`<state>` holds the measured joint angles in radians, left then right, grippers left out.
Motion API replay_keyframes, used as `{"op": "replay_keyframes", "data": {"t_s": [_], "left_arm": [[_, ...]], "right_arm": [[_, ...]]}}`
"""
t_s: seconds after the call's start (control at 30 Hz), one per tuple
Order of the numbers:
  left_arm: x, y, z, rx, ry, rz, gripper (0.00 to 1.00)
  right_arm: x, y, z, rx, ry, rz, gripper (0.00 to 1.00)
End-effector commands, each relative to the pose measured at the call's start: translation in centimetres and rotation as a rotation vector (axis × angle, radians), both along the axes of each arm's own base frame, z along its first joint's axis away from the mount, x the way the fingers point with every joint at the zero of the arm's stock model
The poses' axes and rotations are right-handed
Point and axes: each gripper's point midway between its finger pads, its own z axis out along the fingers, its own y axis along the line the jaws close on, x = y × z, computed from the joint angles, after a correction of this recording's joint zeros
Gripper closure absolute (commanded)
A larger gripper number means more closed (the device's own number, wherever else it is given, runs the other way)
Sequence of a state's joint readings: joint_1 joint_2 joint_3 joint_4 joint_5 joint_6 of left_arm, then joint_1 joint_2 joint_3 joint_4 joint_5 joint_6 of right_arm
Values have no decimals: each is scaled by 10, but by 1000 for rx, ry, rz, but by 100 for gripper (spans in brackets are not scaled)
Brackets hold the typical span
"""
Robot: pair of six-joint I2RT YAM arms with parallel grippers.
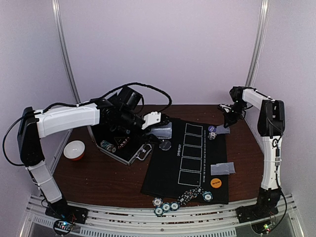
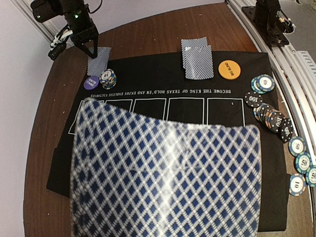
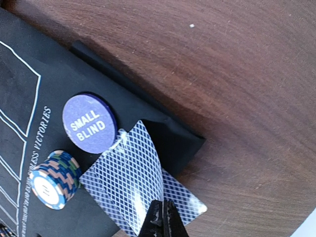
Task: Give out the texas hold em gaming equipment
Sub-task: Distribute the poker card in the small blind area.
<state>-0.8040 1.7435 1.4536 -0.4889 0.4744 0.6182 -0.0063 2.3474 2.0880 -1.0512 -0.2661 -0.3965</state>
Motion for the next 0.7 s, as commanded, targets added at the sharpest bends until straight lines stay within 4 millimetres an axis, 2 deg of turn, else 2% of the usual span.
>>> {"op": "replay_keyframes", "data": {"t_s": [0.0,0.2,0.4,0.53,0.67], "left_arm": [[10,-4,15,-34,-26,15,45],[11,-4,12,-29,-26,17,45],[12,-5,11,-27,-26,17,45],[12,-4,12,-29,-28,16,45],[11,-5,15,-34,-33,13,45]], "right_arm": [[10,-9,3,-89,-46,48,100],[13,-4,4,-114,-64,84,97],[22,-17,12,-210,-105,40,79],[33,-28,36,-277,-179,-30,57],[43,-30,72,-350,-286,-89,41]]}}
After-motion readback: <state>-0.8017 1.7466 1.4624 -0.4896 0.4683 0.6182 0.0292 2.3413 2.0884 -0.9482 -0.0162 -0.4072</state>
